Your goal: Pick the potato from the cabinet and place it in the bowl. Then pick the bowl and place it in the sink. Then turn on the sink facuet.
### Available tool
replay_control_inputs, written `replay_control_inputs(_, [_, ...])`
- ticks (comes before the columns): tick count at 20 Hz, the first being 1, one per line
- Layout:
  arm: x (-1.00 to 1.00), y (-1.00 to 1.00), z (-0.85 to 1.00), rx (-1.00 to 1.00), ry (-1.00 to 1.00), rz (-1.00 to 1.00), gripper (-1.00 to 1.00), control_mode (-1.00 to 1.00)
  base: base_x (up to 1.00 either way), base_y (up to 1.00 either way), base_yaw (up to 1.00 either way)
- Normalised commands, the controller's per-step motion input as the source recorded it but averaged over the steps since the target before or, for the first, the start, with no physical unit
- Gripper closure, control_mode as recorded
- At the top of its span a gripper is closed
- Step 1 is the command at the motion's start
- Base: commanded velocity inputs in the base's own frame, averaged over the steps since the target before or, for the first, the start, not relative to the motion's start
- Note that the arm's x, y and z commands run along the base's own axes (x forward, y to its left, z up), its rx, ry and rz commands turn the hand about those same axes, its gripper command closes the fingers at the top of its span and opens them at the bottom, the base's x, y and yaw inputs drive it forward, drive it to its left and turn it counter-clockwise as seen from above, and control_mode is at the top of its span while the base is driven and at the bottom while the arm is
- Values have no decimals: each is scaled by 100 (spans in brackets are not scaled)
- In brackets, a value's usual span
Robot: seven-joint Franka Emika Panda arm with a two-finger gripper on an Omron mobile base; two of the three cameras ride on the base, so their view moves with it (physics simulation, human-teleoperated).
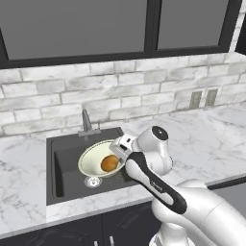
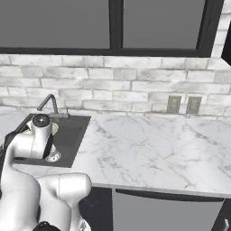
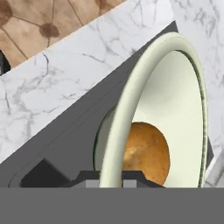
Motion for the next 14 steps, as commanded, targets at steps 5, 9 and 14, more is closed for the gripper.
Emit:
replay_control_inputs(5, [44, 19, -31, 0, 4, 2, 100, -100, 0, 0, 0])
replay_control_inputs(9, [49, 40, -42, 0, 9, 0, 100, -100, 0, 0, 0])
replay_control_inputs(14, [34, 21, -46, 0, 5, 0, 100, -100, 0, 0, 0])
